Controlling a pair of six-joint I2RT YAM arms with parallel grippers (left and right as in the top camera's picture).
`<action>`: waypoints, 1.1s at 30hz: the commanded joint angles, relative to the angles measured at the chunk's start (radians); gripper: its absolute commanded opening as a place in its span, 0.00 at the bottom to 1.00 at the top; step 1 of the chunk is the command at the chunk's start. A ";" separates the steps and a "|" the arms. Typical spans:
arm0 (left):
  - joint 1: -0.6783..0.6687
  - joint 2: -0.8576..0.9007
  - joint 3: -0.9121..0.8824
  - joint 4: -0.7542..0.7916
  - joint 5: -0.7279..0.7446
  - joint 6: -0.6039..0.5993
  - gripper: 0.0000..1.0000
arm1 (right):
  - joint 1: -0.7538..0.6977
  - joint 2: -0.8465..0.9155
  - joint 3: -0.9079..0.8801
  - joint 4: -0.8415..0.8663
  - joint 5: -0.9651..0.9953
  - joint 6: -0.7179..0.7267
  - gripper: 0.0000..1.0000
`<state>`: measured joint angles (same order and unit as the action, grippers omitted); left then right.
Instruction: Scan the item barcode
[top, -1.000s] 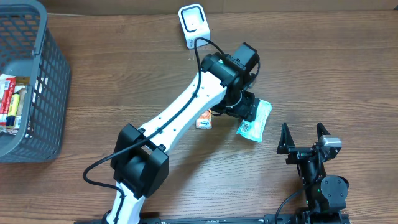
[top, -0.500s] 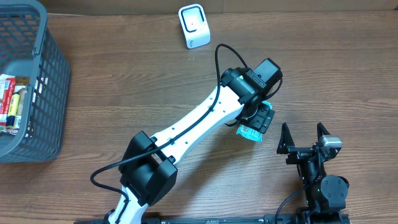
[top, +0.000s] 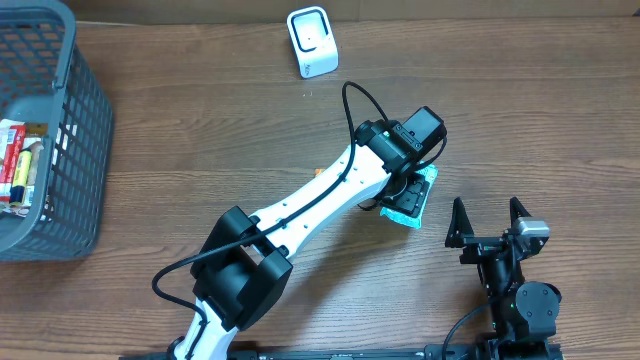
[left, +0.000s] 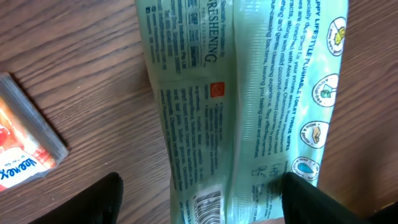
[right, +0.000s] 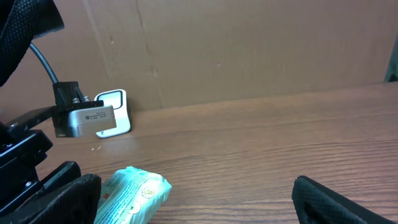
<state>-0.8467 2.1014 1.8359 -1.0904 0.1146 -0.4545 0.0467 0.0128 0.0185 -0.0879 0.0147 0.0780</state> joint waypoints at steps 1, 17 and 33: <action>0.003 0.004 -0.011 0.004 -0.014 -0.023 0.71 | -0.003 -0.010 -0.011 0.006 0.002 -0.004 1.00; 0.001 0.004 -0.068 0.024 -0.008 -0.085 0.40 | -0.003 -0.010 -0.011 0.006 0.002 -0.004 1.00; 0.004 -0.004 -0.058 0.015 0.019 -0.084 0.04 | -0.003 -0.010 -0.011 0.006 0.002 -0.004 1.00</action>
<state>-0.8467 2.0869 1.8038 -1.0618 0.1604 -0.5327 0.0467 0.0128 0.0185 -0.0883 0.0147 0.0780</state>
